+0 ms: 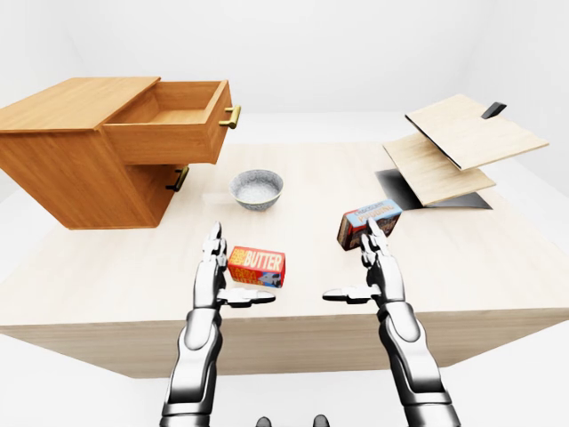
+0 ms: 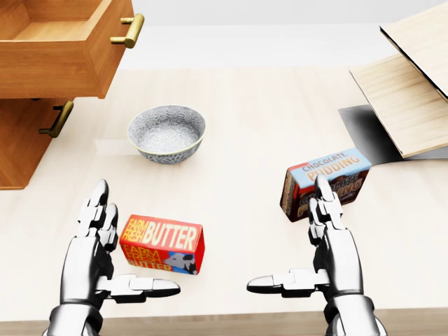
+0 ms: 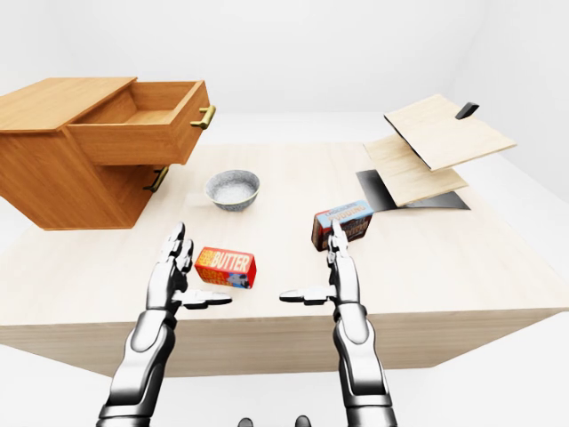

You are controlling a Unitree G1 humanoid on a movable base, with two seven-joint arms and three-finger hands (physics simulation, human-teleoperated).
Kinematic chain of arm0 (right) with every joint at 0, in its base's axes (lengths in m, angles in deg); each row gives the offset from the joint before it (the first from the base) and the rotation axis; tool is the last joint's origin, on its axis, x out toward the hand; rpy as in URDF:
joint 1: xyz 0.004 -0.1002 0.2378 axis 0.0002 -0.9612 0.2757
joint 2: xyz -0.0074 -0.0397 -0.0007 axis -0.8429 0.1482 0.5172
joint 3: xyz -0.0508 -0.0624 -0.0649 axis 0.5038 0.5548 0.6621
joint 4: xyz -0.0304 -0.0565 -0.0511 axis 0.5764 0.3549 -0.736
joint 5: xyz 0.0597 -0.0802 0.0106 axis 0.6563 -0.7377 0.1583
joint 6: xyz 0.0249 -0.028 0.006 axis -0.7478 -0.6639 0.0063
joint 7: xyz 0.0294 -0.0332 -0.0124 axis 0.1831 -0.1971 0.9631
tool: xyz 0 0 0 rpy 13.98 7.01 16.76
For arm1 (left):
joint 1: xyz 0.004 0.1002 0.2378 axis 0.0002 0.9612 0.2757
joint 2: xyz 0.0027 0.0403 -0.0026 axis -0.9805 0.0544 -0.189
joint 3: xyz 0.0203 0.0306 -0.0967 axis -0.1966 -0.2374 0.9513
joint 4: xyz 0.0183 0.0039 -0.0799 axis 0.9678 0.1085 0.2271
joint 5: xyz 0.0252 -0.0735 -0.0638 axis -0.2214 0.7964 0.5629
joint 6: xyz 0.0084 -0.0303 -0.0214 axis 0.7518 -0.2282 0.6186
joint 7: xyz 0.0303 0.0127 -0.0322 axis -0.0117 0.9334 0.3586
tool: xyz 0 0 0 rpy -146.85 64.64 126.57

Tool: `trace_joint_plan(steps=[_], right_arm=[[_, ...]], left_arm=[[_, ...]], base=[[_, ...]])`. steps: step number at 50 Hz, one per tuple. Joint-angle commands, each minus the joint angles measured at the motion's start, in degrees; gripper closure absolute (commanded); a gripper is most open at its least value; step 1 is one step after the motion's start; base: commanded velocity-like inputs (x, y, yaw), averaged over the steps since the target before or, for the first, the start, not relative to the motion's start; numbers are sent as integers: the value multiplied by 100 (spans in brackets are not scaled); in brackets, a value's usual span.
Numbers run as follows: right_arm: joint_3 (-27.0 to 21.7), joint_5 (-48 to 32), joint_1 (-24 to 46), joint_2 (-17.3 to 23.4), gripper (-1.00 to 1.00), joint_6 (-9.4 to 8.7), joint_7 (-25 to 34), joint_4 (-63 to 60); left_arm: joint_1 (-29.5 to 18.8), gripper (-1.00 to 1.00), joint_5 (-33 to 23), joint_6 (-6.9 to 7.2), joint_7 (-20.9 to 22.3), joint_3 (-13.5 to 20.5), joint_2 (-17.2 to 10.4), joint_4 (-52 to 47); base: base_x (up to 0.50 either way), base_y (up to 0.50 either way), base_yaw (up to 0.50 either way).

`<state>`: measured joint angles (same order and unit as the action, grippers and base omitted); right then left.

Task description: Close the top drawer of the cabinet.

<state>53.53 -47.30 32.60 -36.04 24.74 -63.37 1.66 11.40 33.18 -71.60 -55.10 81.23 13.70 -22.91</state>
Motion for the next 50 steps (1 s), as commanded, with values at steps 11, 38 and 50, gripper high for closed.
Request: trace_joint_plan(steps=[11,38,50], right_arm=[[-170,91,33,88,-100,-46,179,16],[-190,184,353,103,-100,-503,87,-1137],[-218,198,873,179,-100,-503,23,-1919]], left_arm=[[23,-100,187,-39,149,128,-44,3],[-480,-100,196,520,255,209,-181,-872],[-998,-100,225,520,253,350,-308,-1371]], base=[[0,0,0],[0,0,0],[0,0,0]])
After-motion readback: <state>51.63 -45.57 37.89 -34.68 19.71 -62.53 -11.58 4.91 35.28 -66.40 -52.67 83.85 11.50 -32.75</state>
